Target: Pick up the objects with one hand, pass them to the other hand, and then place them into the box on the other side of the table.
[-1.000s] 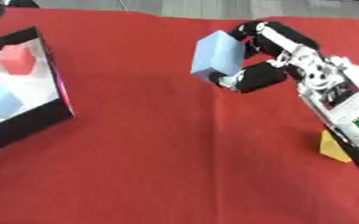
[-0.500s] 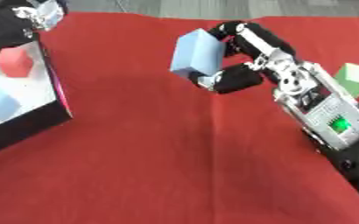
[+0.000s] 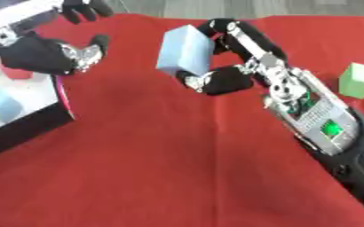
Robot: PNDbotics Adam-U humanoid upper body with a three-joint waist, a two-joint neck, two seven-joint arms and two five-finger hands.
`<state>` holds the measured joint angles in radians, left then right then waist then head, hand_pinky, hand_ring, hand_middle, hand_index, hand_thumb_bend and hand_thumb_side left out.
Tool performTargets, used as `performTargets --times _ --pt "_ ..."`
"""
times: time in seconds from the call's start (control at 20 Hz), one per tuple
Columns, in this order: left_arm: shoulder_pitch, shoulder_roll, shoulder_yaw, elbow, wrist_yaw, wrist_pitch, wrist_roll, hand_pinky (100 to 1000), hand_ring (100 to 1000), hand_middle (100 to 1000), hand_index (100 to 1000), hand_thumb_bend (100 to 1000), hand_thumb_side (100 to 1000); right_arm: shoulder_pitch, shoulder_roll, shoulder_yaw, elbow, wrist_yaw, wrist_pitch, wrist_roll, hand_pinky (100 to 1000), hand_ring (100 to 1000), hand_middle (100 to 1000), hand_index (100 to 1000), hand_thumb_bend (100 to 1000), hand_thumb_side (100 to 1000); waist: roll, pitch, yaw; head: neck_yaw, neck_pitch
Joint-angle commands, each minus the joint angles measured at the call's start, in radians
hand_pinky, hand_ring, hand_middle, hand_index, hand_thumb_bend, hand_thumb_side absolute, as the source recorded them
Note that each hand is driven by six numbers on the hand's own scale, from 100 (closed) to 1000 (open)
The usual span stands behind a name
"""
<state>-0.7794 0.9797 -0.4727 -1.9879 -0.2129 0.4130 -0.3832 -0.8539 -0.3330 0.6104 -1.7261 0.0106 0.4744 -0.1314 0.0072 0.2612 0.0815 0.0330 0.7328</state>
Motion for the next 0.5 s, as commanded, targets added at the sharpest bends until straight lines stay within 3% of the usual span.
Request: performTargets --times 0.05,0.5 --pt "-0.036 -0.001 -0.025 -0.012 -0.047 0.016 -0.034 826 837 803 863 193 463 -0.022 0.005 0.006 -0.014 -0.019 -0.020 -0.003 776 600 510 544 100 100 0.018 -0.043 0.003 0.001 -0.002" --pt "-0.082 -0.040 -0.067 -0.012 -0.186 0.013 -0.085 833 859 813 872 426 440 -0.026 0.020 0.031 -0.019 -0.019 -0.022 0.038 776 596 510 544 100 100 0.017 -0.040 0.007 0.004 -0.006"
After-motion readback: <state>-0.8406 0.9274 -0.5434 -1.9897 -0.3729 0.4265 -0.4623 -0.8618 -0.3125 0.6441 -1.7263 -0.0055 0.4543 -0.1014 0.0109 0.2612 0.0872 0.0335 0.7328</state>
